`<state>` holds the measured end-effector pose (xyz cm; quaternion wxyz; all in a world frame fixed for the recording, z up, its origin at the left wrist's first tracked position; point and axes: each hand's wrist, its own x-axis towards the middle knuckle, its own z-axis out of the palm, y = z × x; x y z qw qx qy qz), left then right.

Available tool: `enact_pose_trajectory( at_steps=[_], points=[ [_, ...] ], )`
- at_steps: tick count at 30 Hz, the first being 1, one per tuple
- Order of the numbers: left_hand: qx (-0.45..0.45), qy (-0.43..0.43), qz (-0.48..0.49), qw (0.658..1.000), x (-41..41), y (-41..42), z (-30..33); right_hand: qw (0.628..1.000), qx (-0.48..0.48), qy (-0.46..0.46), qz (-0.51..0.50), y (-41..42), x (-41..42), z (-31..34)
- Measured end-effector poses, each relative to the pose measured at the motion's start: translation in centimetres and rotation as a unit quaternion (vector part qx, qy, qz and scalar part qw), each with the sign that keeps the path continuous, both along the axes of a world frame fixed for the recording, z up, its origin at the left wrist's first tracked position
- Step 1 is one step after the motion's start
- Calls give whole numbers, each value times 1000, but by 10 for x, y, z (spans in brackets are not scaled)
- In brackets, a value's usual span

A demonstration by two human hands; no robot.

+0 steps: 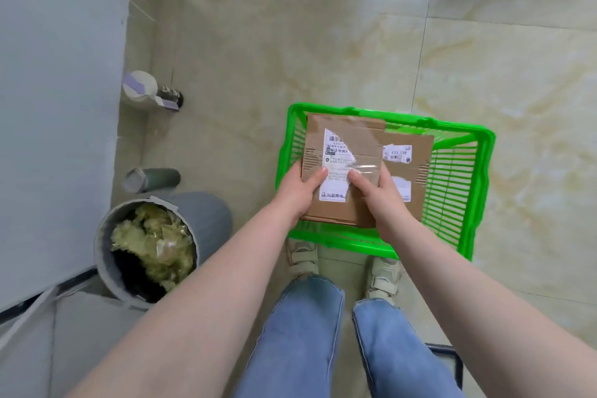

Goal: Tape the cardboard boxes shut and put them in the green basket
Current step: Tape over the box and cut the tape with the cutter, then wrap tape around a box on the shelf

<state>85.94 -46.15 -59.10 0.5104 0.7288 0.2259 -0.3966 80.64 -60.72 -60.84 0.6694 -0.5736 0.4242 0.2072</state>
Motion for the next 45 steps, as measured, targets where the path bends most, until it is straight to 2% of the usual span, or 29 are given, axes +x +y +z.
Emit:
enact_pose_trajectory(
  at_steps=[7, 13, 19, 23, 26, 28, 30, 31, 34, 36, 38, 42, 45],
  points=[
    [-7, -7, -24, 1000, 5, 2, -57, 1000, -23, -2, -6, 4, 0, -51],
    [-22, -6, -6, 1000, 3, 8, -63, 998, -58, -9, -11, 13, 1, -50],
    [-12, 0, -19, 1000, 5, 6, -60, 996, -83, 23, 17, 12, 0, -50],
    [29, 4, -24, 999, 10, 2, -55, 987, -140, 60, 40, 14, 4, -41],
    [75, 4, -53, 996, 9, 0, -41, 976, -198, 57, 67, 16, 9, -22],
    [103, 2, -37, 994, 1, 3, -21, 962, -255, 46, 88, 20, 11, 0],
    [99, -1, 21, 995, -10, 11, 10, 958, -269, 24, 96, 26, 13, 31],
    [87, 1, 57, 995, -18, 17, 28, 966, -240, 17, 97, 30, 12, 49],
    [28, 36, 154, 987, -54, 40, 94, 991, -55, 18, 118, 47, 4, 112],
    [-22, 53, 239, 969, -89, 59, 141, 986, 54, 16, 159, 60, -10, 153],
    [-54, 42, 328, 942, -129, 78, 188, 972, 104, 7, 210, 74, -27, 193],
    [-75, -15, 476, 876, -230, 113, 273, 925, 121, -5, 359, 109, -72, 265],
    [-87, -41, 595, 798, -315, 131, 318, 869, 132, 2, 477, 145, -114, 311]
  ],
)
